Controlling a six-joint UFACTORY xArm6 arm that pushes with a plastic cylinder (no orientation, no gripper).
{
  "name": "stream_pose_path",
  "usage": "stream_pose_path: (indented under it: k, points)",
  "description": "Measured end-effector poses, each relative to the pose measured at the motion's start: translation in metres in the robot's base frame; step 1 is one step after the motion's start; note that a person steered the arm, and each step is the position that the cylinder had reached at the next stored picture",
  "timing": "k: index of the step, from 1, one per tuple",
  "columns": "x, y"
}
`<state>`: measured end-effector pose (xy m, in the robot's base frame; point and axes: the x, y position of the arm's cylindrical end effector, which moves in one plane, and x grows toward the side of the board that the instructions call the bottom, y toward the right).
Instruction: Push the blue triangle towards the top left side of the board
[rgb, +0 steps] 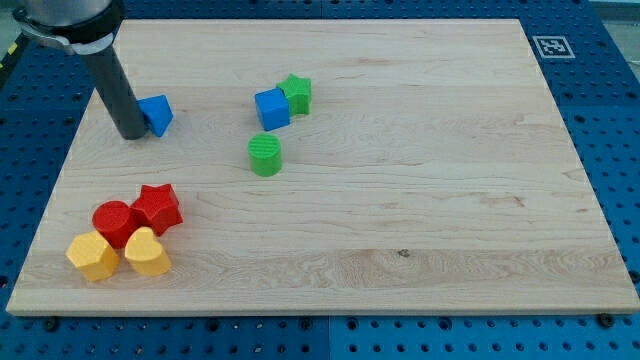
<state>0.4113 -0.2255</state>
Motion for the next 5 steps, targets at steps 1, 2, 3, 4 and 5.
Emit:
stream_pose_path:
  k: [1, 2, 3, 4, 5]
  points:
    - [0.016, 0.015]
    - [0.024, 0.028]
    - [0.022, 0.028]
    - [0.007, 0.026]
    - [-0.013, 0.026]
